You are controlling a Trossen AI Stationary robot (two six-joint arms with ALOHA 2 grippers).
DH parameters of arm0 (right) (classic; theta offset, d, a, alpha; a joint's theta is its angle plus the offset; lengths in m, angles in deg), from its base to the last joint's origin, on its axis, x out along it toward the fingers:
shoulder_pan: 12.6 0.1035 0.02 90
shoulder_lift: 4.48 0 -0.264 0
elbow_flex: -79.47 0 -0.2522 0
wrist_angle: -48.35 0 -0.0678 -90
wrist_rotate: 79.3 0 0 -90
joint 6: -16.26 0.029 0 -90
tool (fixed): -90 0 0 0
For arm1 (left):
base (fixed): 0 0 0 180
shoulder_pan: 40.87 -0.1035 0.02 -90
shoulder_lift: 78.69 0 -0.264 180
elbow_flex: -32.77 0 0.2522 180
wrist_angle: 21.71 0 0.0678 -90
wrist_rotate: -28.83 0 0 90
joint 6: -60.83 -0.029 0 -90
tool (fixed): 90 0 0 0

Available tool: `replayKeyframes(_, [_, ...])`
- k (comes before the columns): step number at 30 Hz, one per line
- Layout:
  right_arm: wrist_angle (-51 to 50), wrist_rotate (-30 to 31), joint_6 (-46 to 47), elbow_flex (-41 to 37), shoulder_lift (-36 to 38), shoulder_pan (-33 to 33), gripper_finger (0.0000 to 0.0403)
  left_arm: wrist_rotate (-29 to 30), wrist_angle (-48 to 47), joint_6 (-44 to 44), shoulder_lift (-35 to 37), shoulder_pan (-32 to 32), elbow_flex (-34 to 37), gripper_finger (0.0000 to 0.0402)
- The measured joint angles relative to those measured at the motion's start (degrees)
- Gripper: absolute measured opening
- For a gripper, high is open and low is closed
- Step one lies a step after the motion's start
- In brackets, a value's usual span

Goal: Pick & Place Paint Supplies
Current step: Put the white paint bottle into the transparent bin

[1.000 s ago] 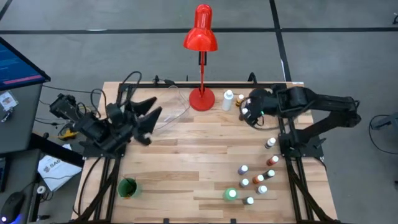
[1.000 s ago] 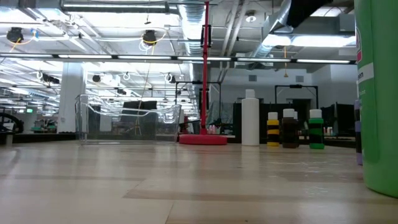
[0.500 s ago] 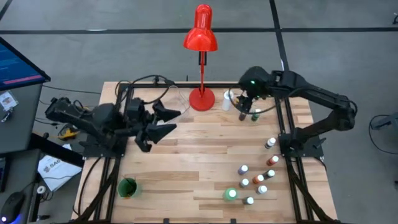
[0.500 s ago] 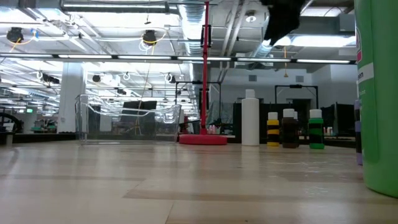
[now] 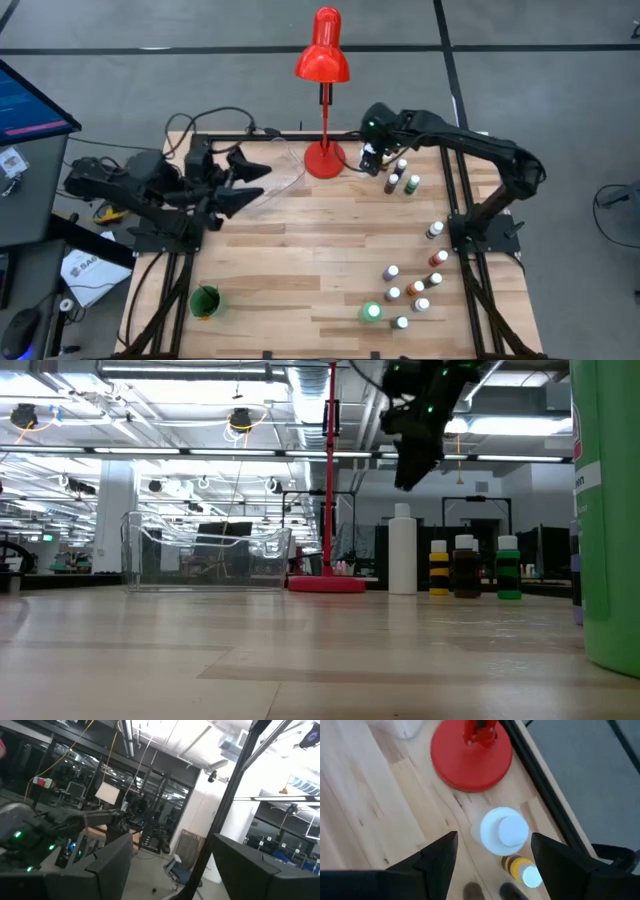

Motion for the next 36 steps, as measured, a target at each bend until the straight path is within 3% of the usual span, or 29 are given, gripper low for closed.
replayKeyframes(7, [1.51, -1.16, 0.53, 1.15, 2.92, -0.14, 0.0249, 0.03, -1.84, -0.1, 3.28, 0.04, 0.0, 0.0265])
replayKeyframes(10, [4.86, -1.42, 2.59, 0.05, 7.1, -0.1, 0.0225, 0.13, -2.9, -0.86, 4.05, 0.07, 0.07, 0.0265])
replayKeyframes(12, [8.33, -1.39, 3.36, -2.55, 9.34, -0.16, 0.0178, 0.11, -4.38, -2.51, 4.77, 0.1, 0.02, 0.0264])
replayKeyframes(16, [17.1, -1.32, 4.42, -10.54, 13.3, -1.17, 0.003, 0.15, -9.57, -3.92, 6.86, 0.11, 0.02, 0.0247])
replayKeyframes(17, [20.05, -1.3, 5.03, -12.7, 14.35, -1.44, 0.0019, 0.16, -10.45, -4.0, 7.39, 0.11, 0.02, 0.0239])
replayKeyframes(28, [45.03, 1.35, 7.99, -30.31, 16.37, -1.6, 0.0001, 0.15, -12.47, -5.72, 8.98, 0.11, 0.02, 0.0143])
replayKeyframes(36, [53.25, 1.72, 7.26, -35.26, 14.68, -2.34, 0.0001, 0.15, -12.51, -5.75, 8.96, 0.11, 1.99, 0.0113])
